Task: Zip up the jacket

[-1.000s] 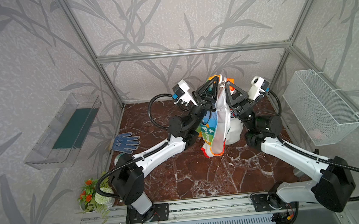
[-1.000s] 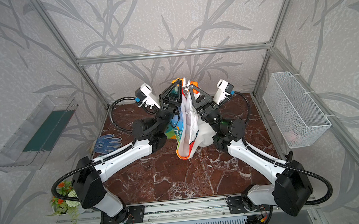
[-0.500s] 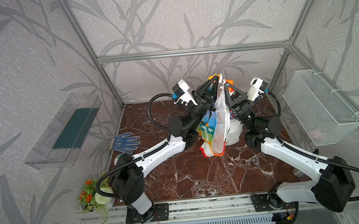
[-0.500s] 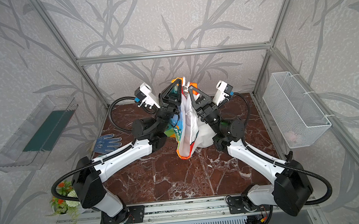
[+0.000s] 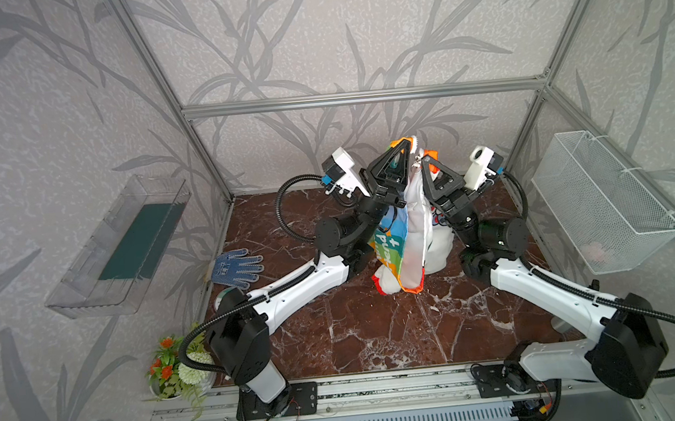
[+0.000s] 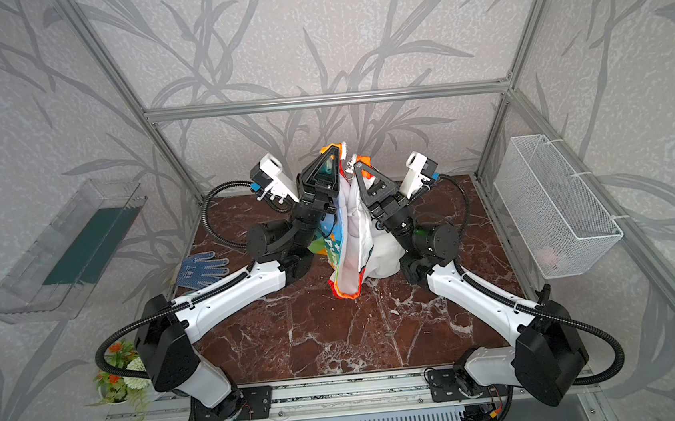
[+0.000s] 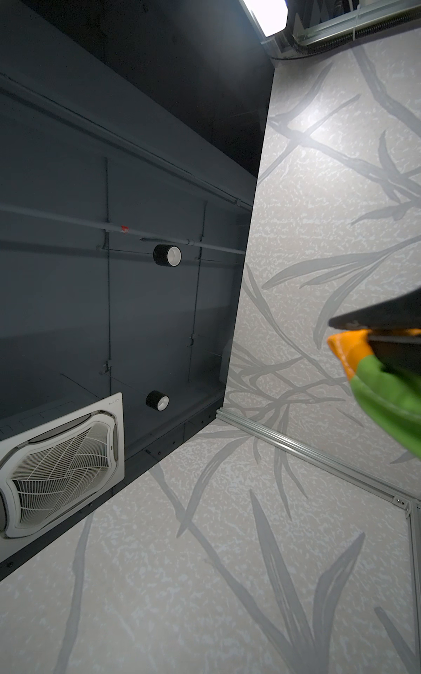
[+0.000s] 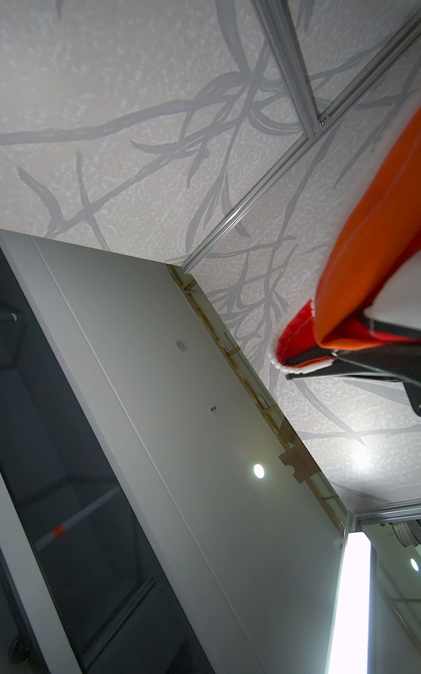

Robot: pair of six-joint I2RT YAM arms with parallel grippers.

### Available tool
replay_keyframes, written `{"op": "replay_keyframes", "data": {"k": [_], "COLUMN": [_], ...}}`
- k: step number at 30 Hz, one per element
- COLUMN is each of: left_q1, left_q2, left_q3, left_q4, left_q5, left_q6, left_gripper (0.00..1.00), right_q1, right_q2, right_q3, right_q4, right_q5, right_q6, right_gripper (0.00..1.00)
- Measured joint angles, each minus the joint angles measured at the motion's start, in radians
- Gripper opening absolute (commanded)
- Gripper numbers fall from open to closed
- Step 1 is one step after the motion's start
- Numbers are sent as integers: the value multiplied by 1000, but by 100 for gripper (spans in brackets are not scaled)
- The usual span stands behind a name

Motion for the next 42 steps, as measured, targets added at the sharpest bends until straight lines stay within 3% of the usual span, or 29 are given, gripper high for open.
{"op": "replay_keyframes", "data": {"k": [42], "left_q1": [-6], "left_q2": [17], "left_q3": [4], "left_q4": [0], "left_q5": [-1], "left_q6": [-17], "left_gripper": [0], "right_q1": [0], "right_q2": [0], "right_q3": [18], "right_q4": [0], "right_q5": [0], "right_q6": [3], "right_gripper": [0]}}
